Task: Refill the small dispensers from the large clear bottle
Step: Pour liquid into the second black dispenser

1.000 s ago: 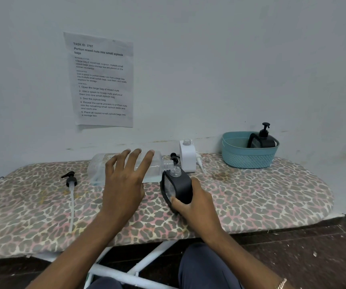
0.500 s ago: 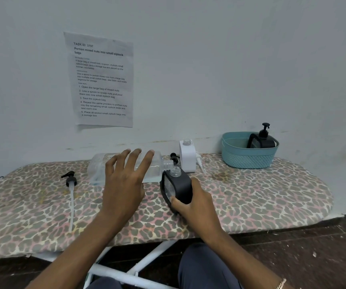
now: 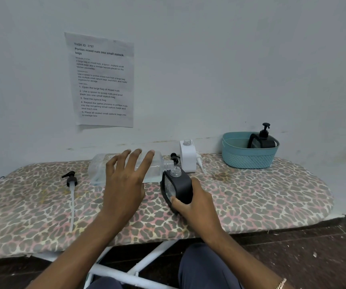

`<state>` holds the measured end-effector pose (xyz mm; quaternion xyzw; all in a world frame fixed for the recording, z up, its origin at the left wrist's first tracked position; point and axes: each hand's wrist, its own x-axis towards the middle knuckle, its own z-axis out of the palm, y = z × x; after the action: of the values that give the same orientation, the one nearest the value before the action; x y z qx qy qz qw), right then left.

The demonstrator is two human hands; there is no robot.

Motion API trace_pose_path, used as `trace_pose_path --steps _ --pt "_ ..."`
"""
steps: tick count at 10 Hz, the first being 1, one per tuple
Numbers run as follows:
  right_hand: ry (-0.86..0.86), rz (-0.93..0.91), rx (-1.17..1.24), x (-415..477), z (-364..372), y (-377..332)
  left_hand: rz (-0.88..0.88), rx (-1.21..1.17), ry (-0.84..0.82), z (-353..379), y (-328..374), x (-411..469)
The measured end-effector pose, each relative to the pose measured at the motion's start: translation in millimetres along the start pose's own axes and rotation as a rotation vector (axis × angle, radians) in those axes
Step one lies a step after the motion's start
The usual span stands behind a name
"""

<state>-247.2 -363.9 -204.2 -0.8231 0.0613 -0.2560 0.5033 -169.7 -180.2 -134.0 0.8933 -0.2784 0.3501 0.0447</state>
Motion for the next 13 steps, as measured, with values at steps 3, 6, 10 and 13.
trace_pose_path --steps 3,6,10,13 --pt "-0.002 -0.001 -0.003 0.0 0.0 -0.2 -0.002 0.004 -0.005 -1.3 0.9 0.3" --pt "-0.008 0.003 -0.004 0.1 -0.2 -0.5 0.000 0.000 -0.009 -1.9 1.0 0.8" --pt "-0.012 0.017 0.006 0.8 0.2 2.4 -0.004 0.008 -0.026 -3.6 1.0 0.5" --pt "-0.007 0.013 0.002 0.7 0.5 3.3 -0.001 0.007 -0.029 -4.2 1.1 1.1"
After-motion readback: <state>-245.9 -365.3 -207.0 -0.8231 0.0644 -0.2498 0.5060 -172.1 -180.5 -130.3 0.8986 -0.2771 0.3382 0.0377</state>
